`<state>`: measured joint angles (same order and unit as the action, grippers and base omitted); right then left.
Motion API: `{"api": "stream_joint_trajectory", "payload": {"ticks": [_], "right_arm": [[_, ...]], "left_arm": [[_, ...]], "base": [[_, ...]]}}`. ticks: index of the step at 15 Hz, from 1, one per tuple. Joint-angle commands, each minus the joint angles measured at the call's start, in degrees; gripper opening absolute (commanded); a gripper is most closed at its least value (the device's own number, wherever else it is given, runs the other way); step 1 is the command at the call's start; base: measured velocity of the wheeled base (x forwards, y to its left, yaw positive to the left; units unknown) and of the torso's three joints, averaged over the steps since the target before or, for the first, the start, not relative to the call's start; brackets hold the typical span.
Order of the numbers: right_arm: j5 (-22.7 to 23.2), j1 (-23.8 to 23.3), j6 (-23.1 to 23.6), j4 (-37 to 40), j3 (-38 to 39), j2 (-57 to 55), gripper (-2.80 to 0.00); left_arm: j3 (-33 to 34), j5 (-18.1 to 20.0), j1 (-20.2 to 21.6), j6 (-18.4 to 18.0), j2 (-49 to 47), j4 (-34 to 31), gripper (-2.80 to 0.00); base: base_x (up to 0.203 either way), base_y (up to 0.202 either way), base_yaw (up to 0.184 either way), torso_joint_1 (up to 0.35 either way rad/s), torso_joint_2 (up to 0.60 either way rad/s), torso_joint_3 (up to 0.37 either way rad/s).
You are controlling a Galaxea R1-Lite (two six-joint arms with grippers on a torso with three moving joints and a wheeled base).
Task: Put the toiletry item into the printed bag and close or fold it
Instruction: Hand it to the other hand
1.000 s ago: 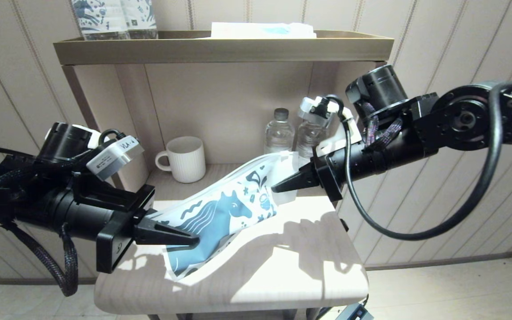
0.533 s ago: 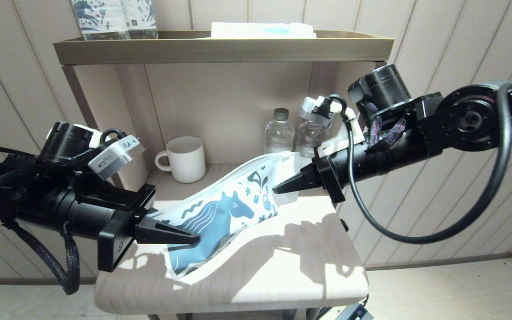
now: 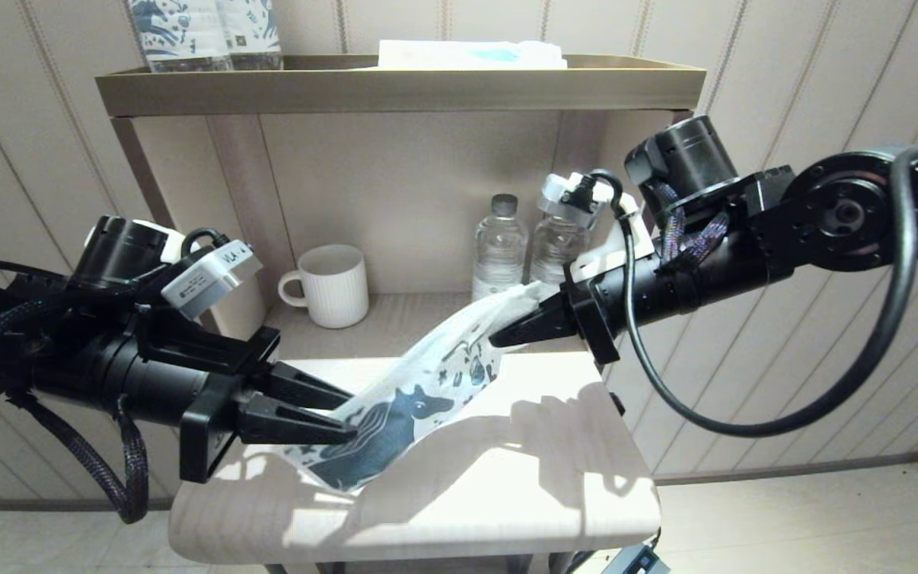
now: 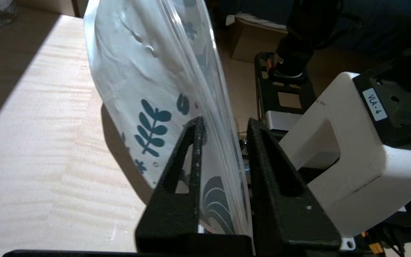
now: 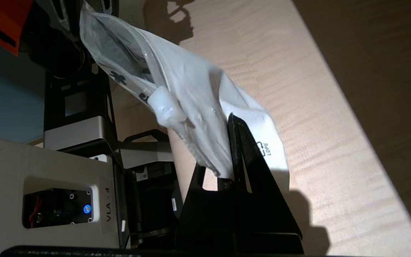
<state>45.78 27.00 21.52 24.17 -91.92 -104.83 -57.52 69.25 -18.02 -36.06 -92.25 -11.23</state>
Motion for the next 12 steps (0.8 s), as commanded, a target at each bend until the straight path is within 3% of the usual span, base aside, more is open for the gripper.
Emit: {"api": "stream_joint_trajectory", "payload": {"ticks": [1, 8, 10, 12], "right_arm": [[0.28, -0.17, 0.19, 0.17, 0.07, -0.03, -2.80], [-0.07, 0.16, 0.10, 0.00, 0.95, -0.29, -2.80], [-0.24, 0.33, 0.10, -0.09, 1.21, -0.46, -2.80], [-0.34, 0.33, 0.10, -0.18, 1.14, -0.81, -2.80]], "left_arm": [[-0.81, 0.36, 0.05, 0.07, -0.41, 0.01, 0.00], [-6.67, 0.41, 1.23, 0.40, -1.69, -0.10, 0.00], [-11.82, -0.14, -2.92, 3.24, -3.38, -0.24, 0.00], [-17.19, -4.55, -7.68, 7.49, -5.63, 0.12, 0.00]], "base": [[0.000, 0.000, 0.000, 0.000, 0.00, 0.000], [0.000, 0.000, 0.000, 0.000, 0.00, 0.000], [0.000, 0.000, 0.000, 0.000, 0.00, 0.000], [0.000, 0.000, 0.000, 0.000, 0.00, 0.000]]}}
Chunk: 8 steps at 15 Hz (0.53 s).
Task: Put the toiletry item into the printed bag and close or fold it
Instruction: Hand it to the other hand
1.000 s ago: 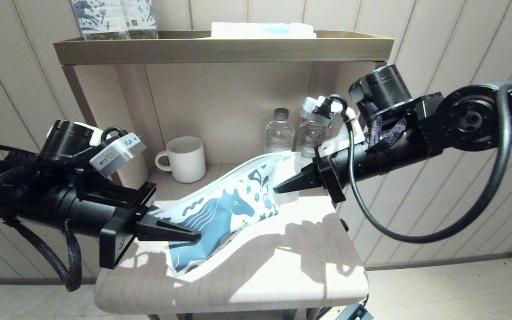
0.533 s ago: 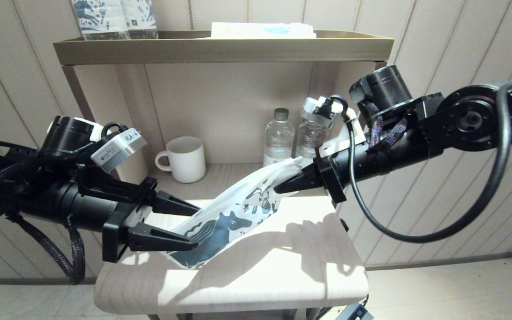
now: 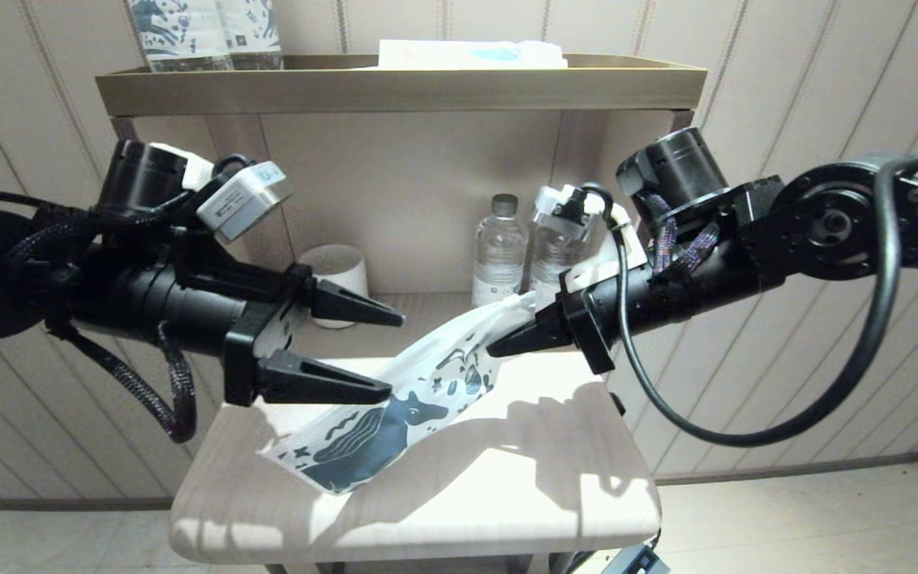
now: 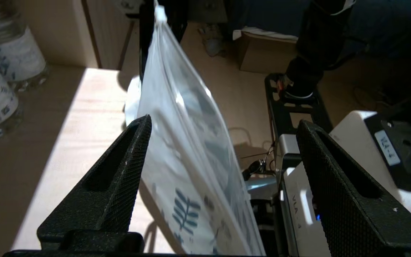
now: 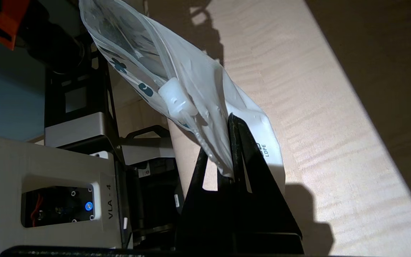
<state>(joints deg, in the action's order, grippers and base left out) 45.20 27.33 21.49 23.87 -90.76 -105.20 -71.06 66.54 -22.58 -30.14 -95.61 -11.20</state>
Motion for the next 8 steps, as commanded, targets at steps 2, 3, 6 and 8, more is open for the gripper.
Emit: {"api": "stream_joint_trajectory", "payload": {"ticks": [2, 3, 6, 8], "right_arm": [[0.24, 0.00, 0.13, 0.12, -0.12, -0.62, -2.80], [0.24, 0.00, 0.13, 0.12, -0.12, -0.53, -2.80], [0.24, 0.09, 0.13, 0.04, -0.38, -0.62, -2.80], [0.15, 0.13, 0.13, 0.12, -0.47, -0.77, -2.80]], "left_arm": [[-6.28, -4.08, -5.15, 3.03, -3.49, -0.02, 0.00], [-6.64, -6.13, -5.69, 4.44, -3.39, 0.11, -2.80], [-8.98, -8.15, -6.34, 6.52, -2.92, 0.04, -2.80], [-9.41, -10.03, -8.22, 6.67, -3.42, 0.20, -2.80]], "base": [[0.000, 0.000, 0.000, 0.000, 0.00, 0.000], [0.000, 0.000, 0.000, 0.000, 0.00, 0.000], [0.000, 0.000, 0.000, 0.000, 0.00, 0.000], [0.000, 0.000, 0.000, 0.000, 0.00, 0.000]]}}
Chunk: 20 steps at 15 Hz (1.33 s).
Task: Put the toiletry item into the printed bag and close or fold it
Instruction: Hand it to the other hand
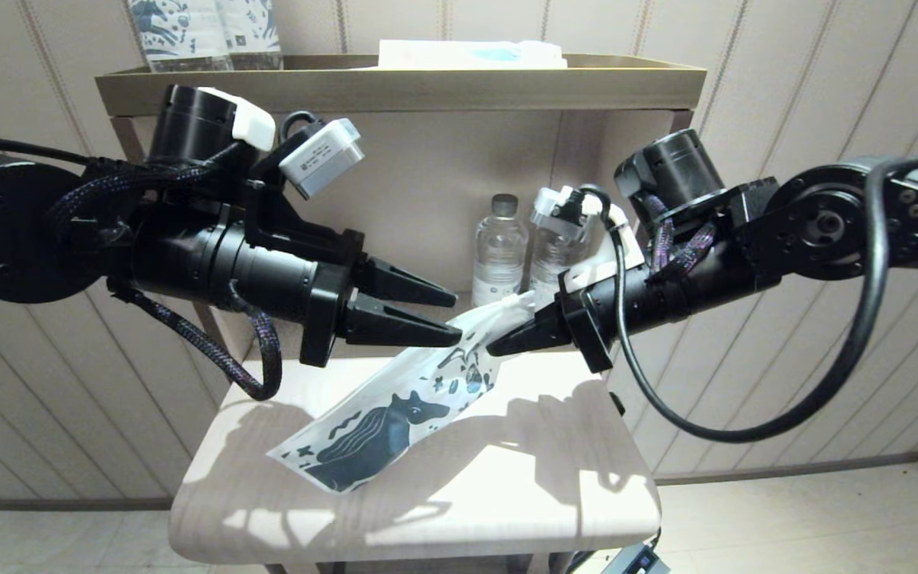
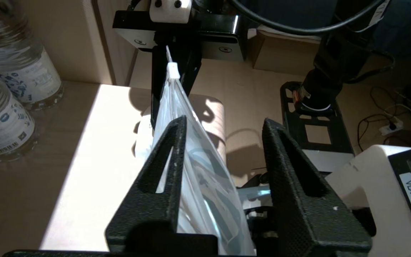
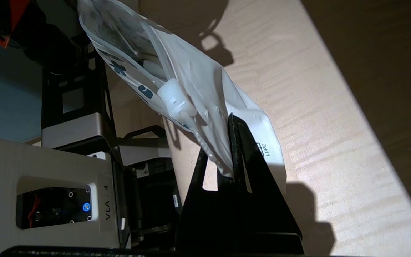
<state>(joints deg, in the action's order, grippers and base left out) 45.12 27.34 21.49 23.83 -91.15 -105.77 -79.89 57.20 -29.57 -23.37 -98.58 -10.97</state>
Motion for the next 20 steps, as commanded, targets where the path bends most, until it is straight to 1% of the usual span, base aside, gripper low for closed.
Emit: {"api": "stream_joint_trajectory", "payload": {"ticks": [1, 3, 4, 5, 6, 7, 10, 17, 18, 20], "right_arm": [[0.23, 0.08, 0.13, 0.16, 0.00, -0.23, -2.80], [0.15, 0.08, 0.13, 0.07, 0.27, -0.23, -2.80], [0.12, 0.08, 0.13, 0.07, 0.27, -0.30, -2.80], [0.06, 0.08, 0.13, 0.07, 0.27, -0.32, -2.80], [0.06, 0.08, 0.13, 0.07, 0.27, -0.14, -2.80], [0.06, 0.08, 0.13, 0.07, 0.36, -0.05, -2.80], [0.06, 0.24, 0.13, 0.07, 0.45, 0.03, -2.80], [0.06, 0.25, 0.13, 0.07, 0.53, 0.03, -2.80], [0.07, 0.25, 0.13, 0.07, 0.53, 0.03, -2.80], [0.15, 0.25, 0.13, 0.07, 0.62, 0.12, -2.80]], "left_arm": [[-1.28, -2.34, -1.93, -0.03, -0.80, -0.02, -2.80], [-2.83, -3.34, -2.78, 0.21, -1.27, -0.52, -2.80], [-3.15, -3.73, -3.42, 1.01, -1.27, -0.49, -2.80], [-3.11, -5.63, -4.10, 1.60, -1.27, -0.15, 0.00], [-3.14, -7.96, -4.87, 1.68, -1.27, 0.05, 0.00], [-3.68, -9.25, -5.39, 1.89, -1.27, 0.40, 0.00], [-4.67, -9.64, -6.66, 2.00, -2.36, 0.44, 0.00], [-6.34, -9.73, -7.34, 1.84, -5.22, 0.51, 0.00], [-6.55, -10.18, -7.34, 1.84, -5.43, 0.51, 0.00], [-6.95, -12.54, -7.60, 2.01, -6.01, 0.77, 0.00]], "base": [[0.000, 0.000, 0.000, 0.000, 0.00, 0.000], [0.000, 0.000, 0.000, 0.000, 0.00, 0.000], [0.000, 0.000, 0.000, 0.000, 0.00, 0.000], [0.000, 0.000, 0.000, 0.000, 0.00, 0.000], [0.000, 0.000, 0.000, 0.000, 0.00, 0.000], [0.000, 0.000, 0.000, 0.000, 0.00, 0.000], [0.000, 0.000, 0.000, 0.000, 0.00, 0.000], [0.000, 0.000, 0.000, 0.000, 0.00, 0.000], [0.000, 0.000, 0.000, 0.000, 0.00, 0.000], [0.000, 0.000, 0.000, 0.000, 0.00, 0.000]]}}
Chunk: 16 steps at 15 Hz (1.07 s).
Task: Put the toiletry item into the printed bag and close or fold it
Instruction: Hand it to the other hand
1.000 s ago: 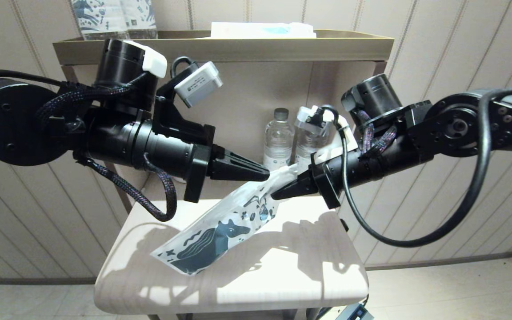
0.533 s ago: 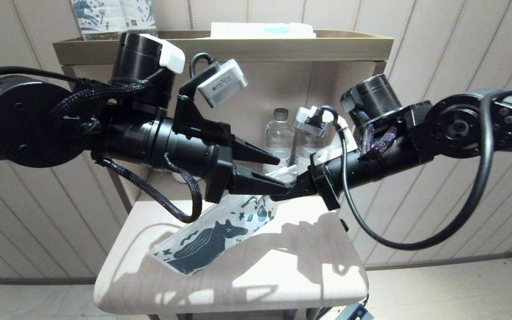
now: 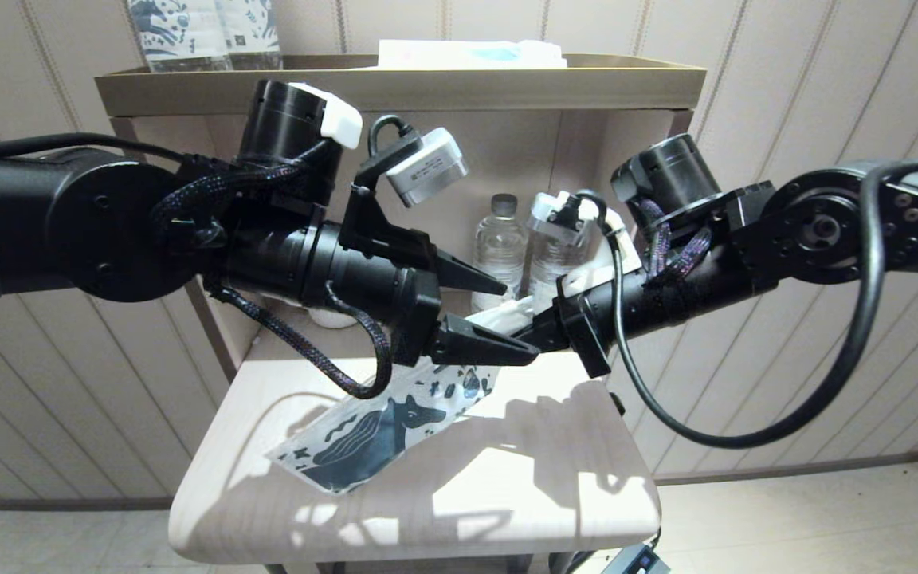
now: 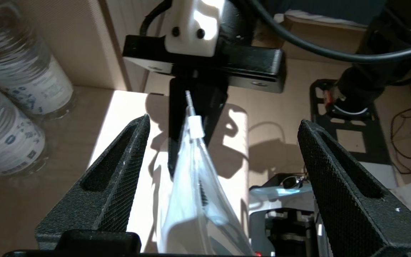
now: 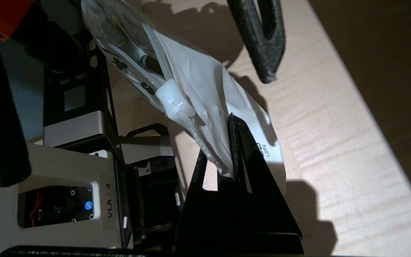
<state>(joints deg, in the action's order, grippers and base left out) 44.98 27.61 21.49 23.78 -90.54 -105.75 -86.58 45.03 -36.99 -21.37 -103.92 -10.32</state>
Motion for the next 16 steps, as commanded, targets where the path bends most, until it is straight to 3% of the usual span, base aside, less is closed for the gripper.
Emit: {"api": "stream_joint_trajectory", "payload": {"ticks": [1, 5, 6, 16], "right_arm": [[0.28, 0.00, 0.13, 0.12, 0.01, 0.11, -2.80], [0.28, 0.00, 0.08, 0.13, 0.02, 0.11, -2.80], [0.28, 0.07, 0.06, 0.19, 0.01, 0.11, -2.80], [0.28, 0.43, 0.13, 0.12, -0.16, 0.20, -2.80]], "left_arm": [[-0.17, -0.53, -0.18, 0.02, -0.67, 0.39, 0.00], [0.10, -0.80, -0.18, 0.02, -0.59, 0.39, 0.00], [0.36, -0.82, -0.18, 0.02, -0.58, 0.52, -2.80], [-0.08, -0.82, -1.35, -0.16, -1.11, 0.82, -2.80]], "base": [[0.000, 0.000, 0.000, 0.000, 0.00, 0.000], [0.000, 0.000, 0.000, 0.000, 0.00, 0.000], [0.000, 0.000, 0.000, 0.000, 0.00, 0.000], [0.000, 0.000, 0.000, 0.000, 0.00, 0.000]]}}
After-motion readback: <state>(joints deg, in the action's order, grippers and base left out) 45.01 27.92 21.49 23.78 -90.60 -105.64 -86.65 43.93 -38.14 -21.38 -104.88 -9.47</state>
